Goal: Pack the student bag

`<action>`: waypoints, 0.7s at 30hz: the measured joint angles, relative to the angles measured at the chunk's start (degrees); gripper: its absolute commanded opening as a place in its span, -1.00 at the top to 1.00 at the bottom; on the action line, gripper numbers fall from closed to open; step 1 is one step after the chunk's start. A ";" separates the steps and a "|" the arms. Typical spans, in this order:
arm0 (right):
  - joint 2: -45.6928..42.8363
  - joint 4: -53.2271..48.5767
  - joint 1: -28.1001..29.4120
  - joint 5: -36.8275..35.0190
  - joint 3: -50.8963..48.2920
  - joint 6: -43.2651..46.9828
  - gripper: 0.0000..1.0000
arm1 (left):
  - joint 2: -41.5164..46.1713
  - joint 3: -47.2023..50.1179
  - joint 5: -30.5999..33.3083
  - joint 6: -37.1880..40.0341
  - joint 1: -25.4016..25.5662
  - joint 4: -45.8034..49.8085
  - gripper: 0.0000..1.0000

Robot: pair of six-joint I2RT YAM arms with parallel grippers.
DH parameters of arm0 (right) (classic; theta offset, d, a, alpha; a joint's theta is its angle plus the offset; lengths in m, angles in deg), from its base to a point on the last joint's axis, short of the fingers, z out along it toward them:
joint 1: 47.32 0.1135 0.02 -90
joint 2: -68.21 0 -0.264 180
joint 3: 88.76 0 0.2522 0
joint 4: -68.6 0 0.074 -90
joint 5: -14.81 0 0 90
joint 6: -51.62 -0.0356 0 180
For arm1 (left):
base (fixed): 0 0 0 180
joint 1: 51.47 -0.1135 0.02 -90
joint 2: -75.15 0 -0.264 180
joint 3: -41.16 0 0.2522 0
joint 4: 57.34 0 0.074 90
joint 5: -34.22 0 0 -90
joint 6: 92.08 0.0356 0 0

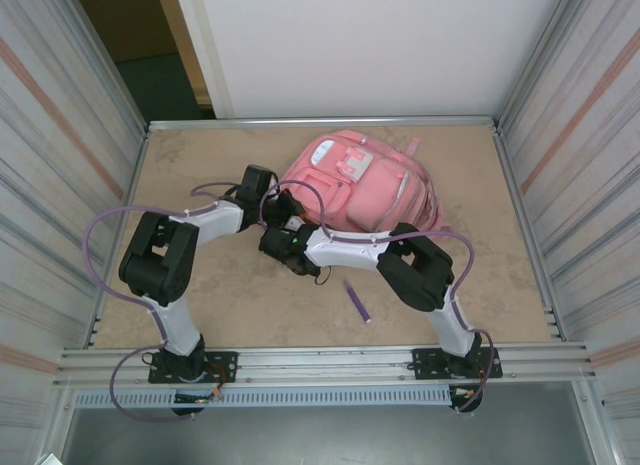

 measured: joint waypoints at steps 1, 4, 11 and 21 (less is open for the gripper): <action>0.39 -0.63 0.02 -0.68 0.63 -0.26 0.15 | 0.00 0.00 0.00 0.00 -0.11 -0.26 1.00; 1.64 -2.12 0.04 -2.80 2.08 -1.01 0.18 | 0.00 0.00 0.00 -0.09 -0.39 -0.76 1.00; 2.80 -4.28 0.13 -7.34 2.93 -2.43 0.57 | 0.00 0.11 -0.44 -0.17 -0.50 -1.20 1.00; 2.78 -4.50 0.13 -10.25 2.91 -5.29 1.00 | 0.00 0.44 -0.66 -0.20 -0.50 -1.73 1.00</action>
